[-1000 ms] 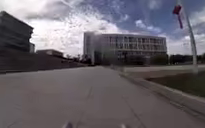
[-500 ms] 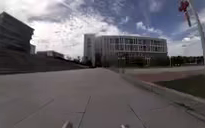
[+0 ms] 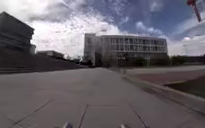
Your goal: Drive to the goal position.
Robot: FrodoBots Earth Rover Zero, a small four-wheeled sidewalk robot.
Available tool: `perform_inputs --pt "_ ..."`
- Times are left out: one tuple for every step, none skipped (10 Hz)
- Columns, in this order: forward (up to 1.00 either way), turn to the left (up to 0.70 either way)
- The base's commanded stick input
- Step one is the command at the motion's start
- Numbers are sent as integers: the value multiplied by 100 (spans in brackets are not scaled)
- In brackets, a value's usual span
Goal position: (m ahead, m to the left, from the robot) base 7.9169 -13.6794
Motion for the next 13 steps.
perform_inputs --pt "100 2" --pt "100 2" --pt "100 2" --pt "100 2" --pt "100 2" --pt "100 2" --pt "100 0" --pt "100 0" --pt "100 0" --pt "100 0" --pt "100 0" --pt "100 0" --pt "100 0"
